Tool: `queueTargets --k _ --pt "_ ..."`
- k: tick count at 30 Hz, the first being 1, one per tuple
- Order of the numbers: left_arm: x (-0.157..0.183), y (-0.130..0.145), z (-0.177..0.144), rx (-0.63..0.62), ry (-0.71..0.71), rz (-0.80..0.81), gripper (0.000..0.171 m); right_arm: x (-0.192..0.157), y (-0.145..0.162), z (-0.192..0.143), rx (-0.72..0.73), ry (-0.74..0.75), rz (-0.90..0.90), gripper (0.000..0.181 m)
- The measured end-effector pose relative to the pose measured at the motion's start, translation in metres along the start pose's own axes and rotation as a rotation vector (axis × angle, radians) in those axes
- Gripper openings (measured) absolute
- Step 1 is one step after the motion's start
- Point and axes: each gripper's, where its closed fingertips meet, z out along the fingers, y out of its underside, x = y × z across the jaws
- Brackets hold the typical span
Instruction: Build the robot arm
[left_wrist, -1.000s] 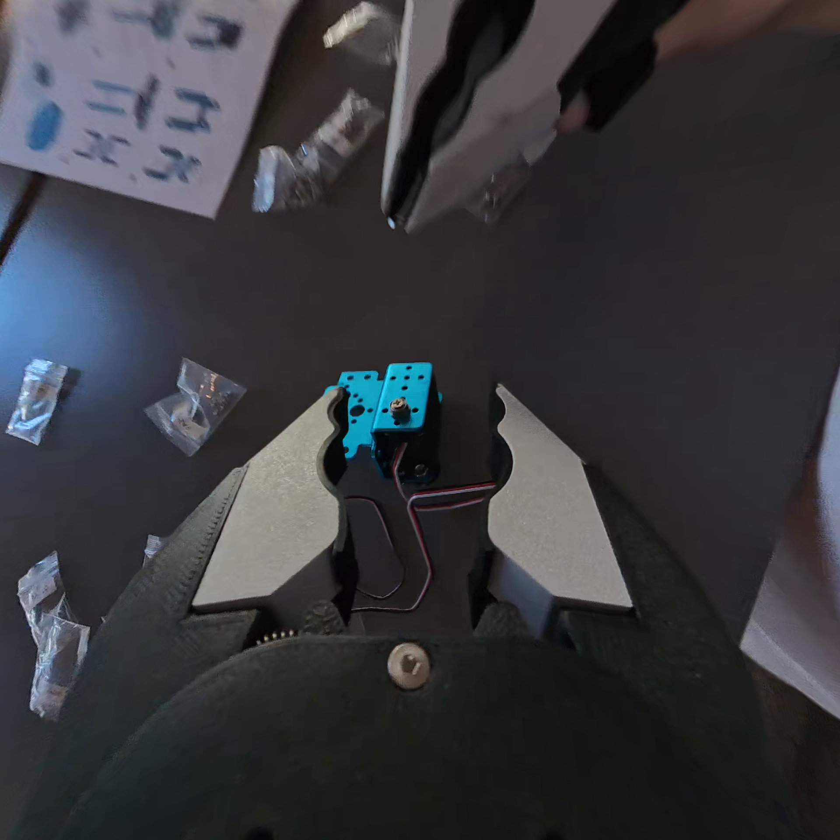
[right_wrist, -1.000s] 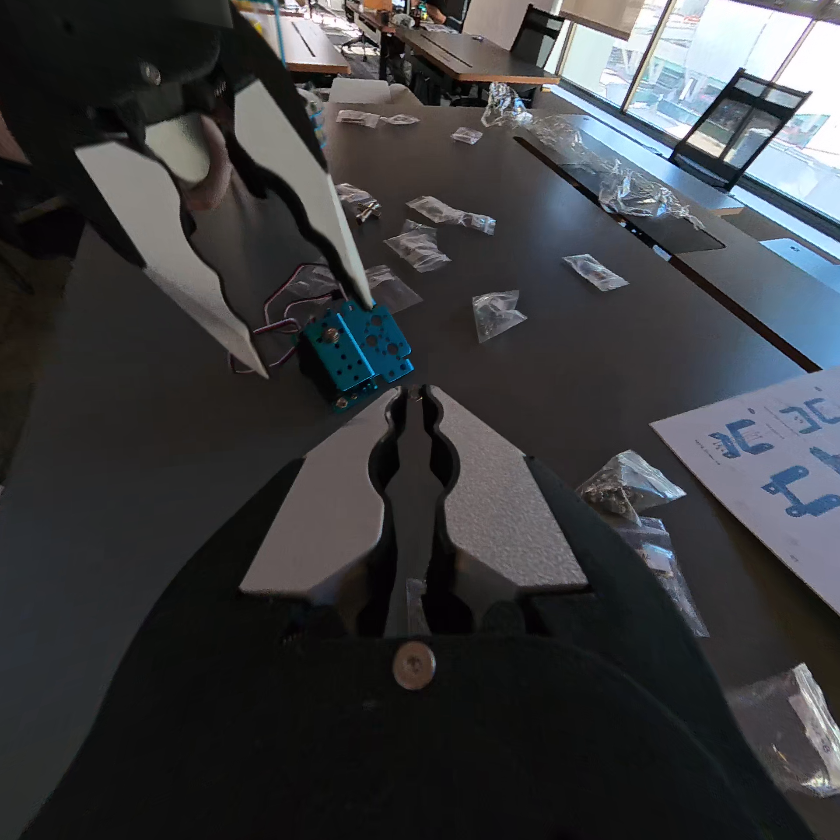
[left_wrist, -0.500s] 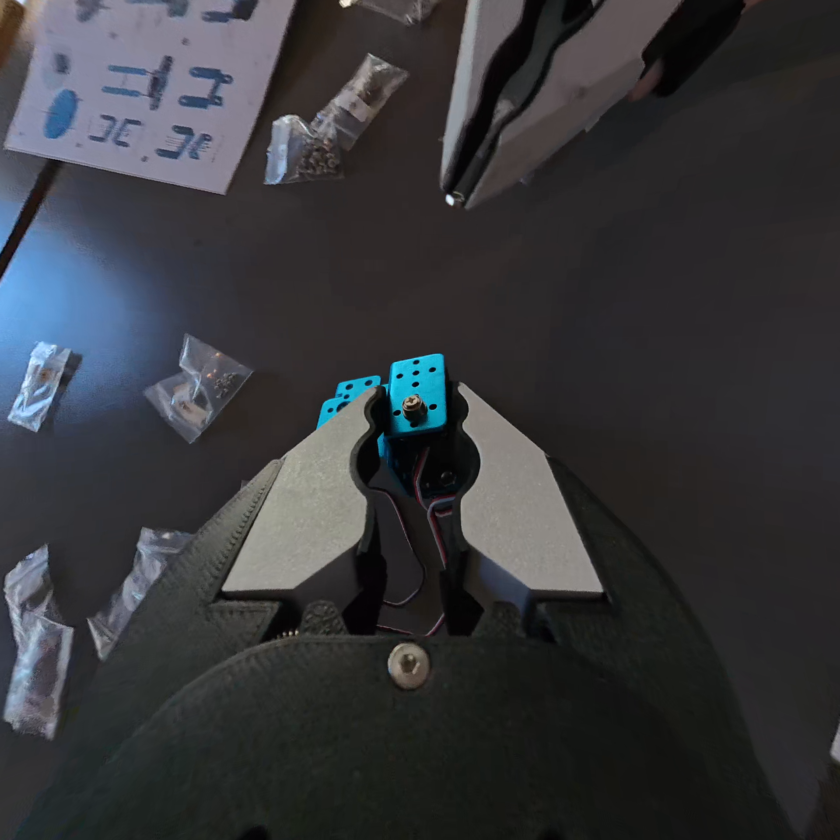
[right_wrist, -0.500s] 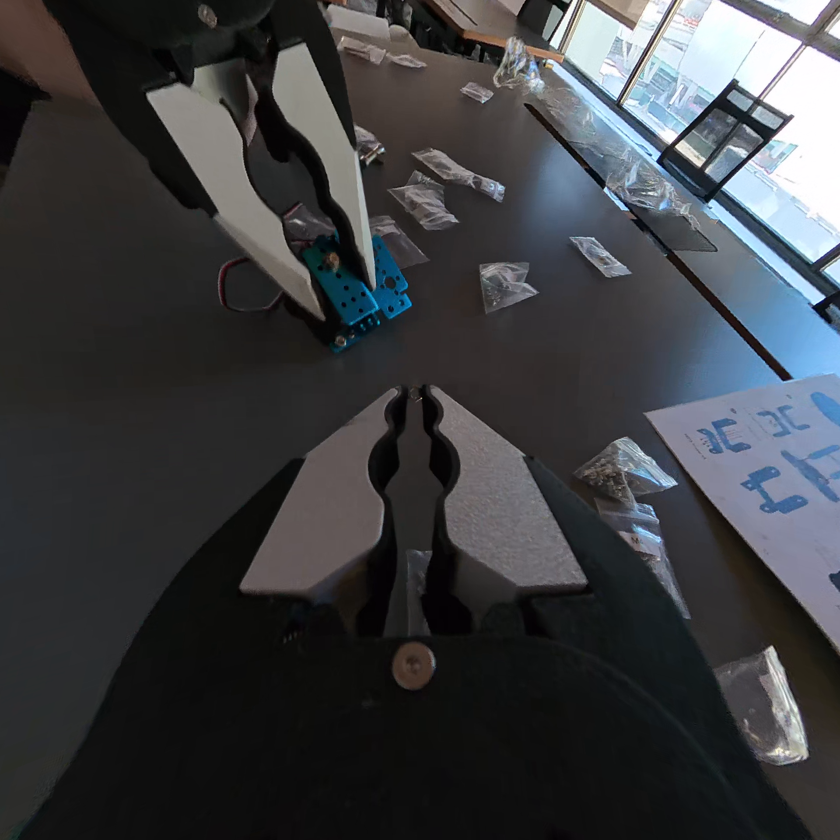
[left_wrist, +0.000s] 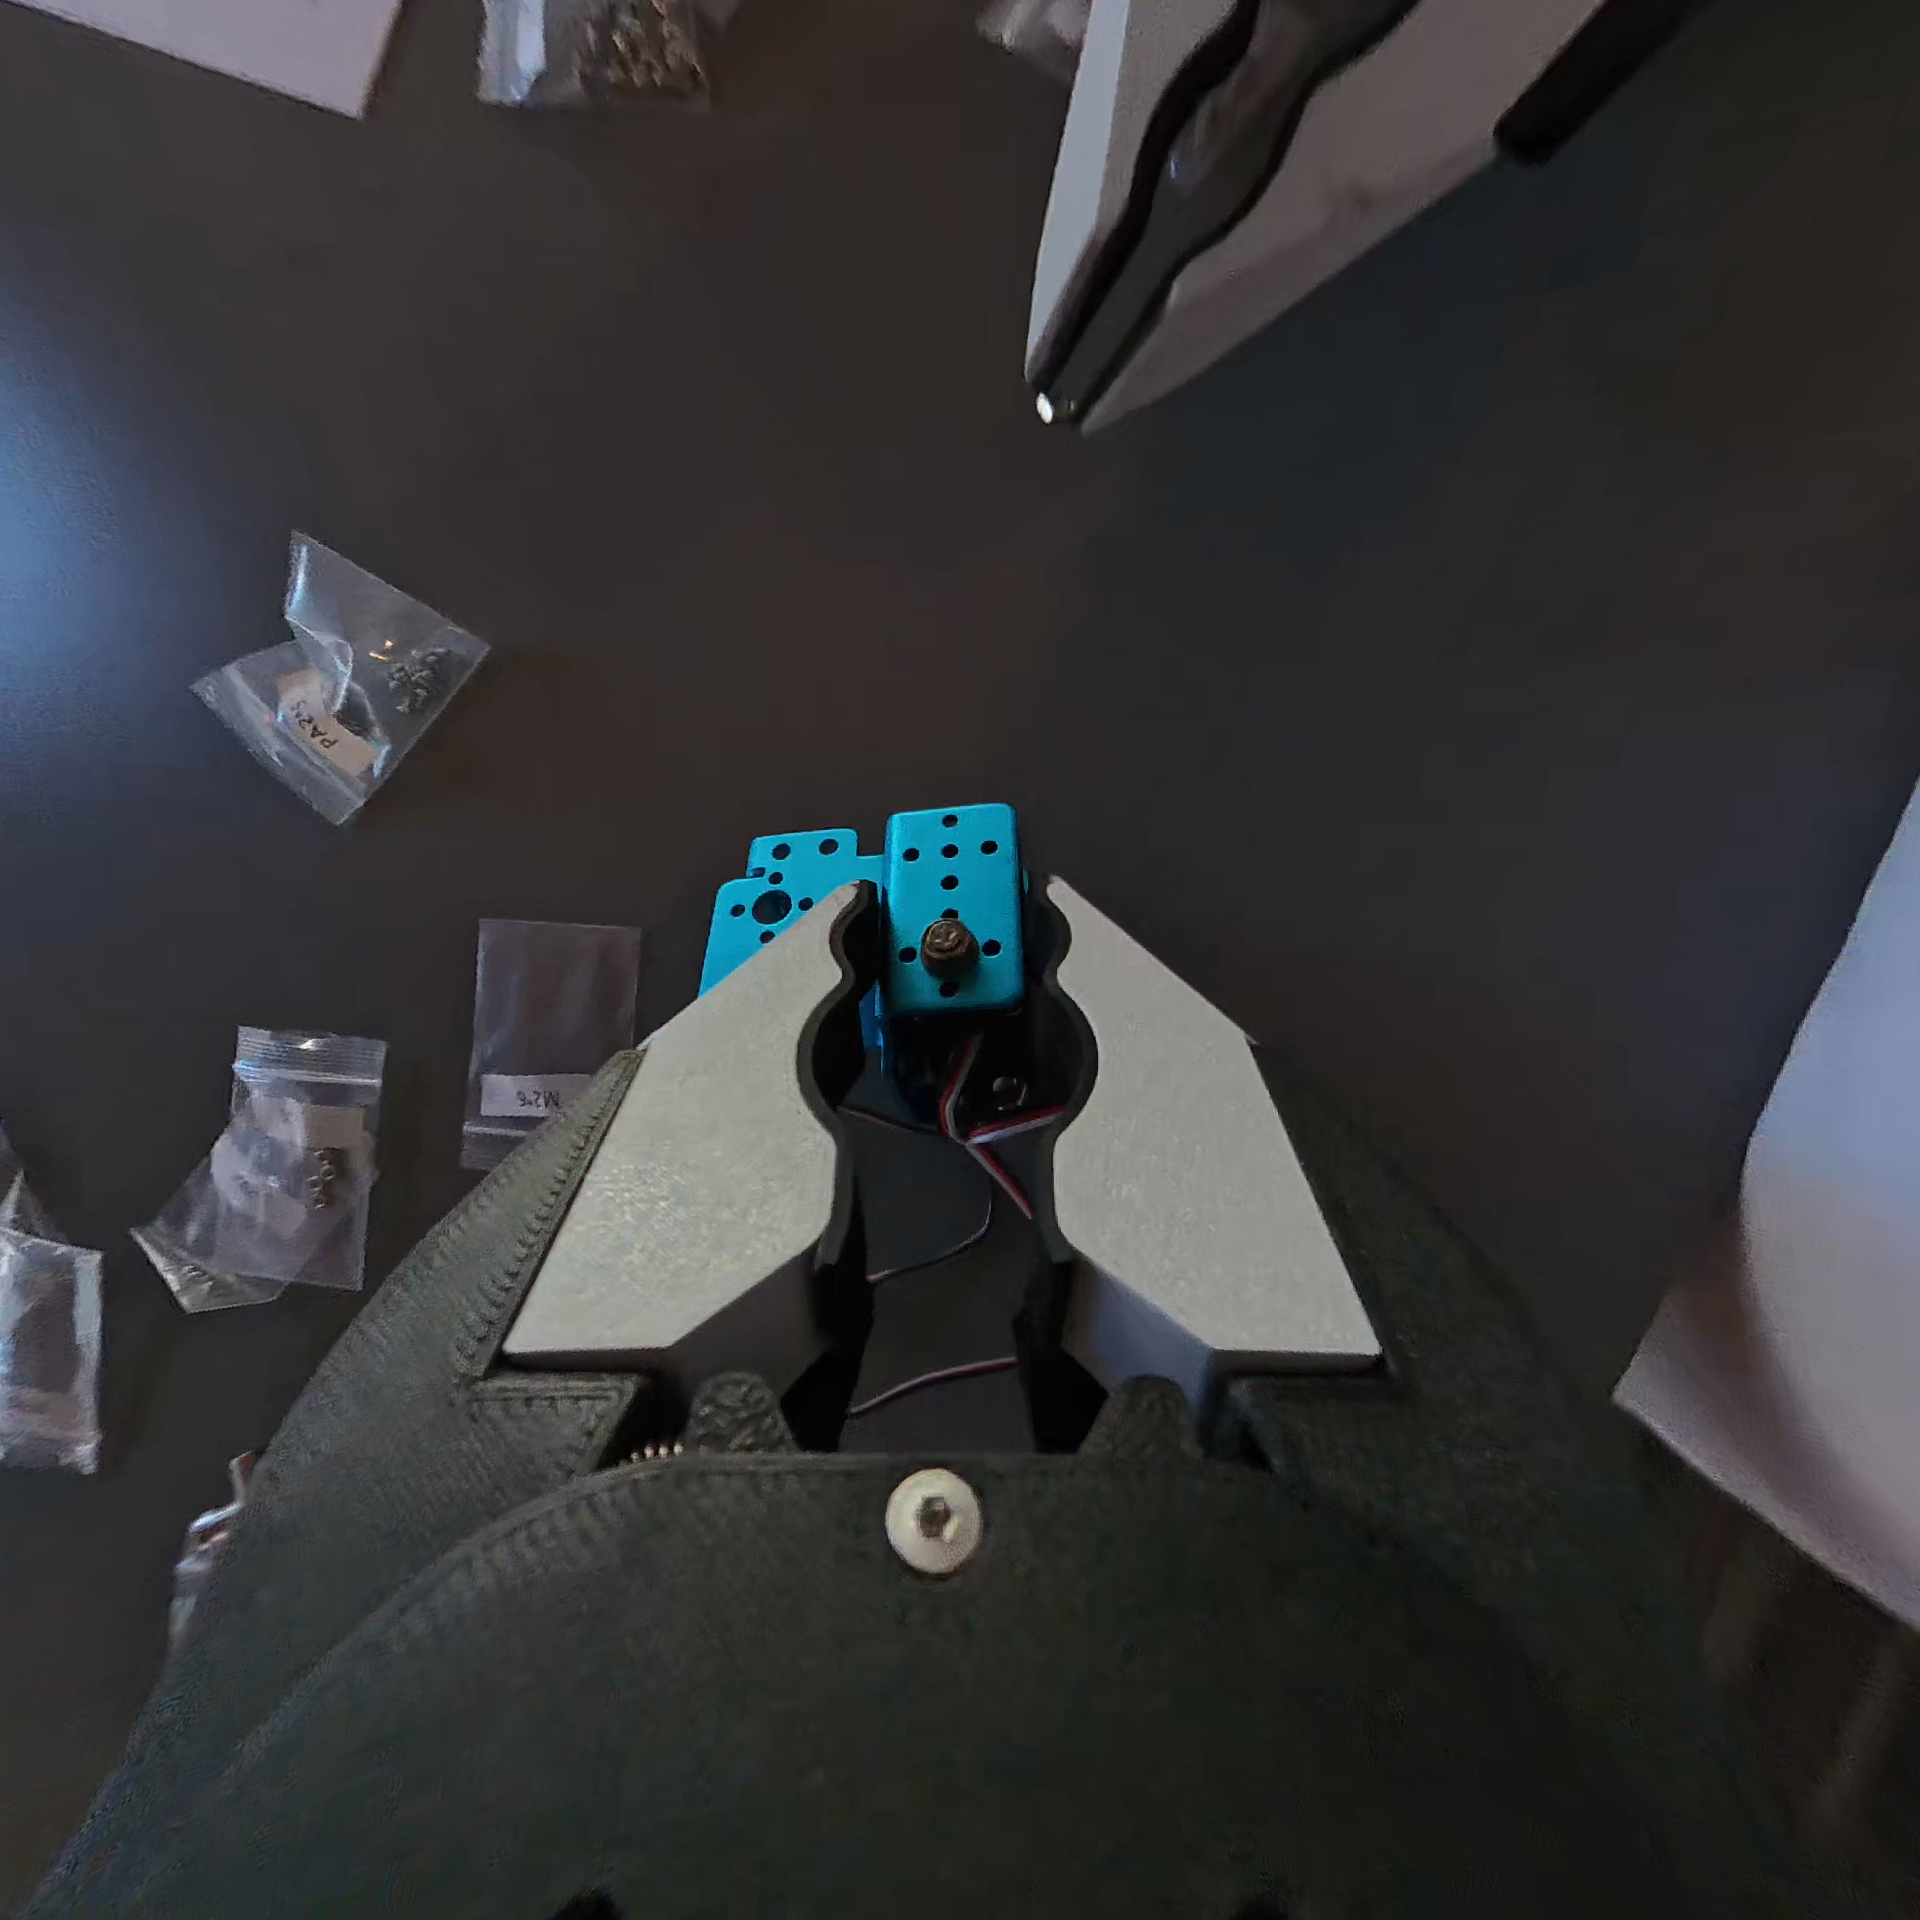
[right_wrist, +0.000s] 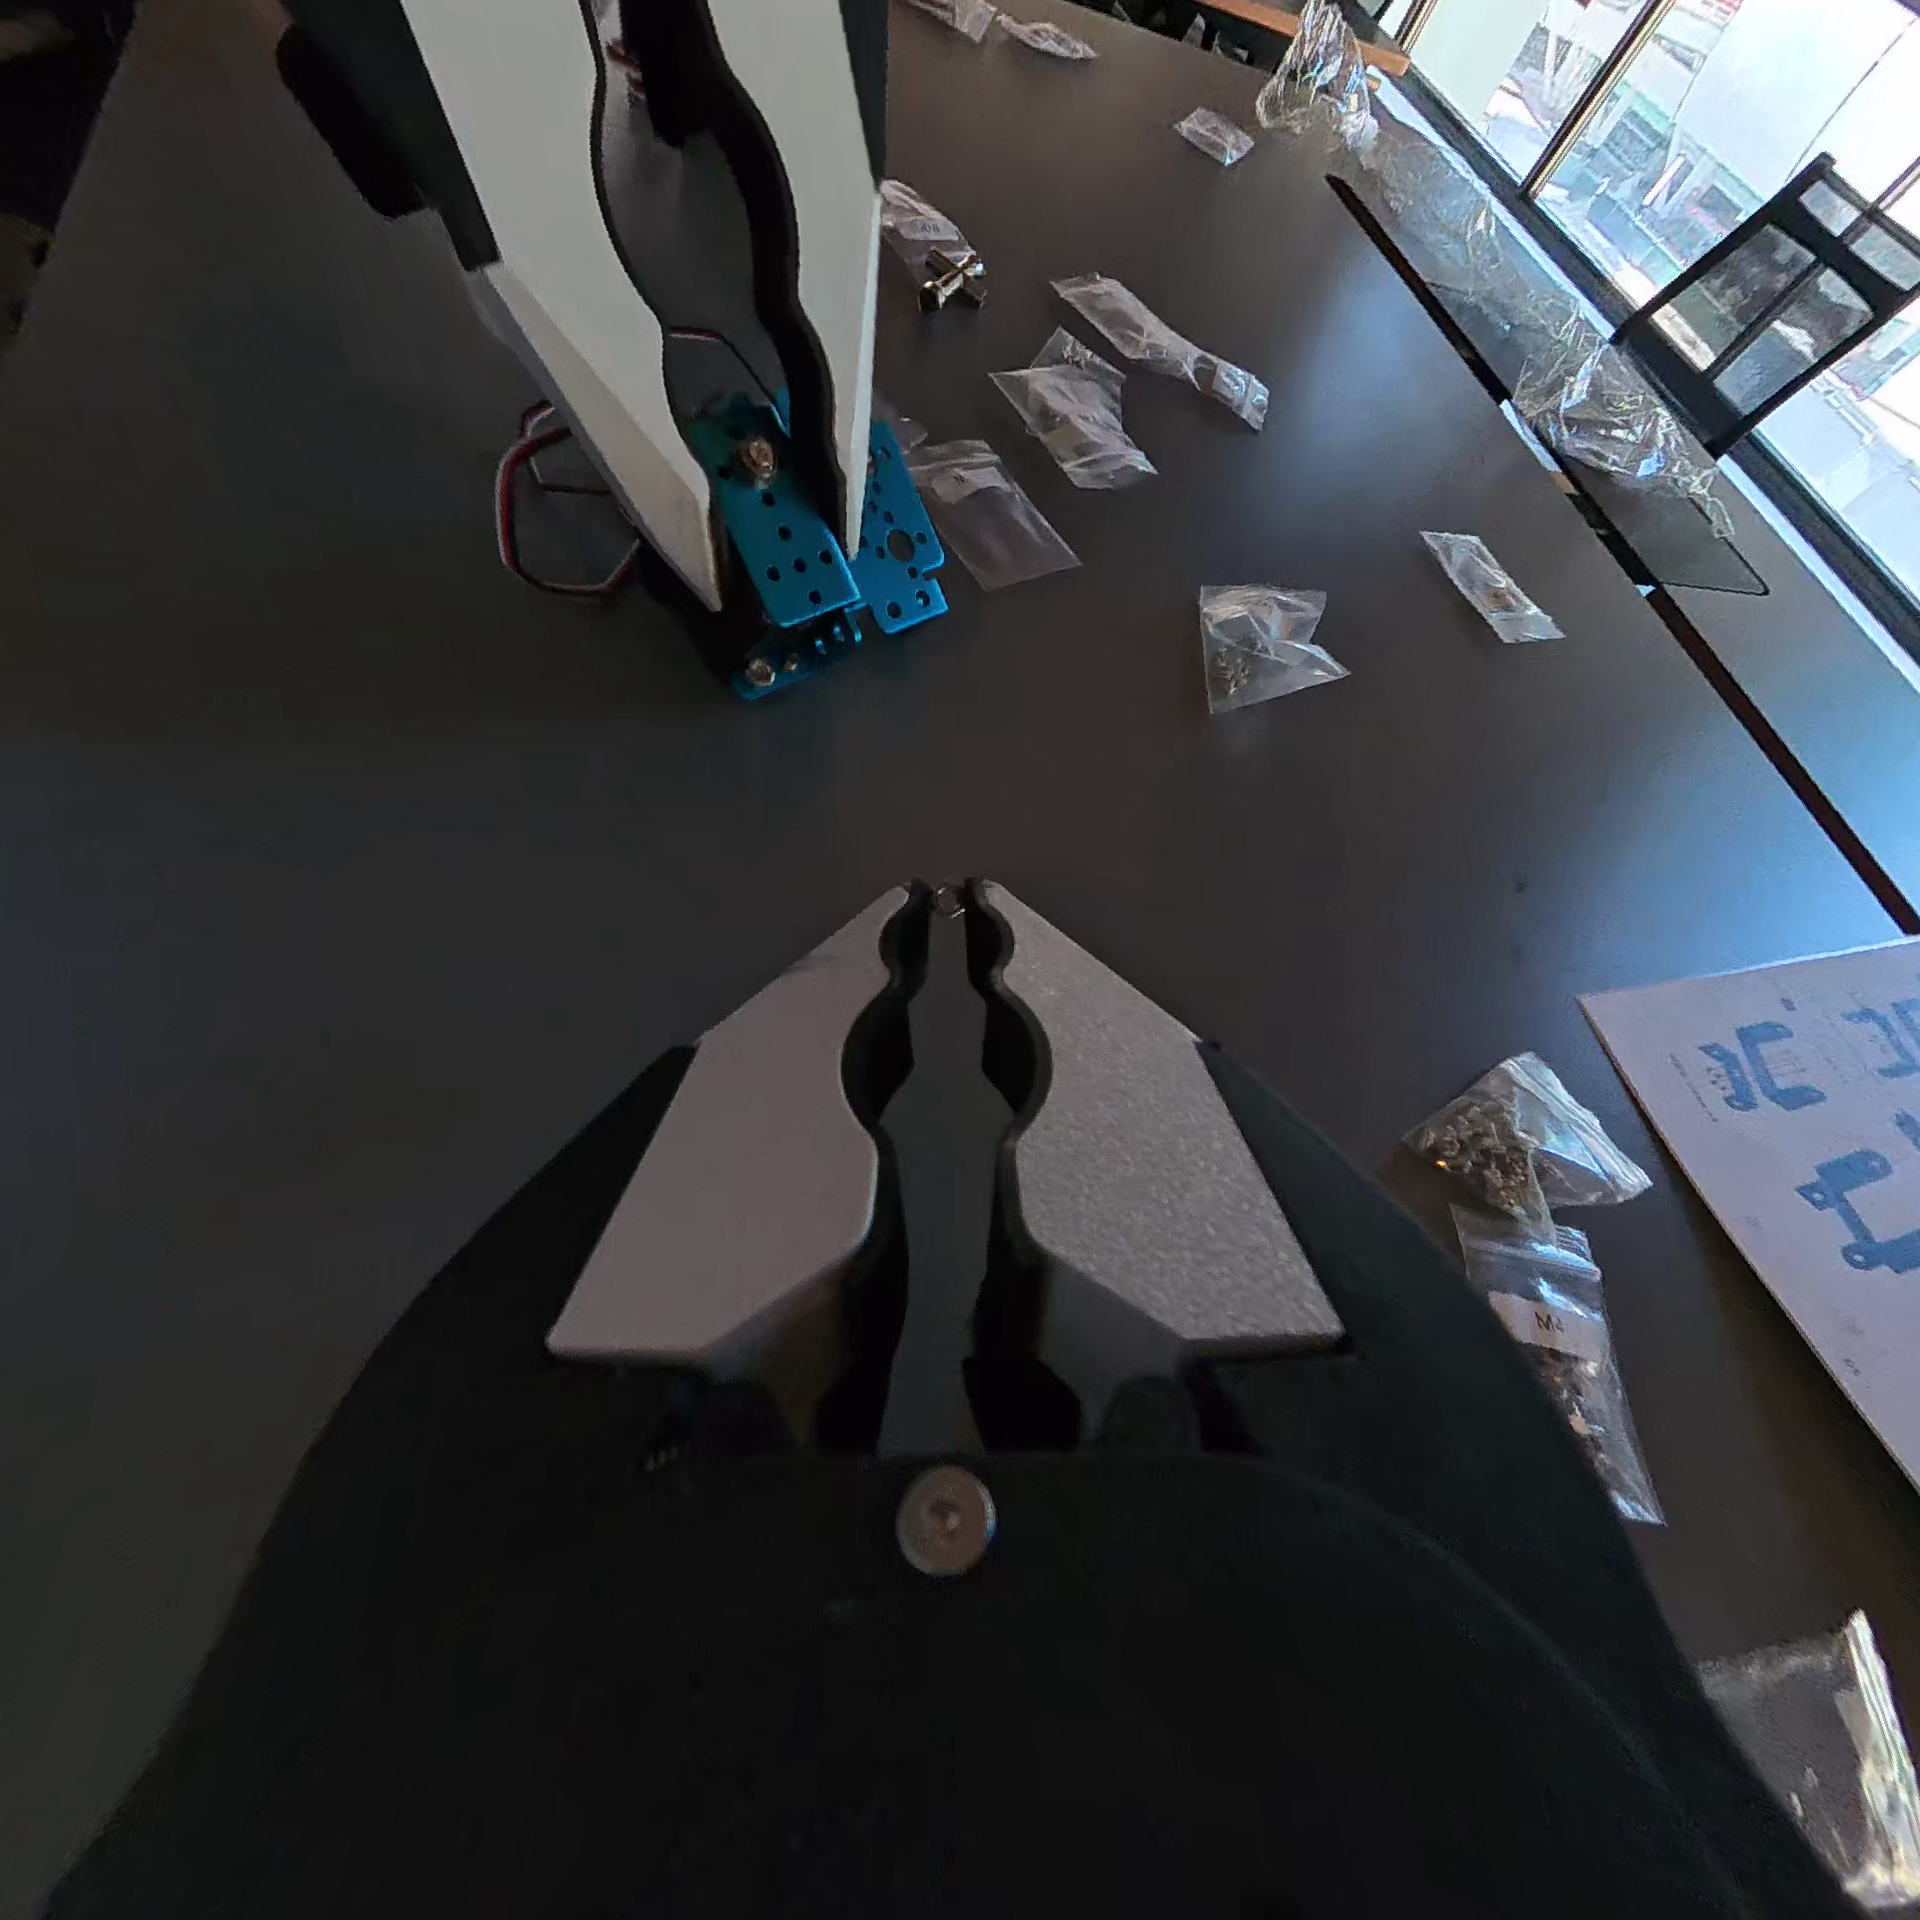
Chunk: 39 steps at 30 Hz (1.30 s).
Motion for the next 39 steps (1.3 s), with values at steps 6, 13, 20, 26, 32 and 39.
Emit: queueTargets --k 6,13,20,26,32,39 --pt "0.003 0.004 0.002 -0.198 0.011 0.095 0.041 0.007 -0.003 -0.011 0.025 0.028 0.010 0.006" --pt "-0.003 0.008 0.002 -0.245 -0.075 0.206 0.030 0.007 -0.008 -0.015 0.040 0.045 -0.019 0.006" --pt "-0.010 0.002 0.003 -0.105 -0.088 0.045 0.029 0.005 -0.003 -0.011 0.026 0.026 -0.006 0.006" --pt "-0.009 -0.018 0.002 0.200 -0.076 -0.107 0.028 0.007 0.000 -0.010 0.028 0.016 0.030 0.006" --pt "0.004 -0.013 -0.004 0.354 -0.106 -0.131 0.028 -0.012 -0.018 -0.005 0.093 -0.079 0.049 0.006" --pt "0.021 -0.019 -0.004 0.444 -0.152 -0.018 0.027 -0.024 -0.037 0.020 0.062 -0.217 0.077 0.006"
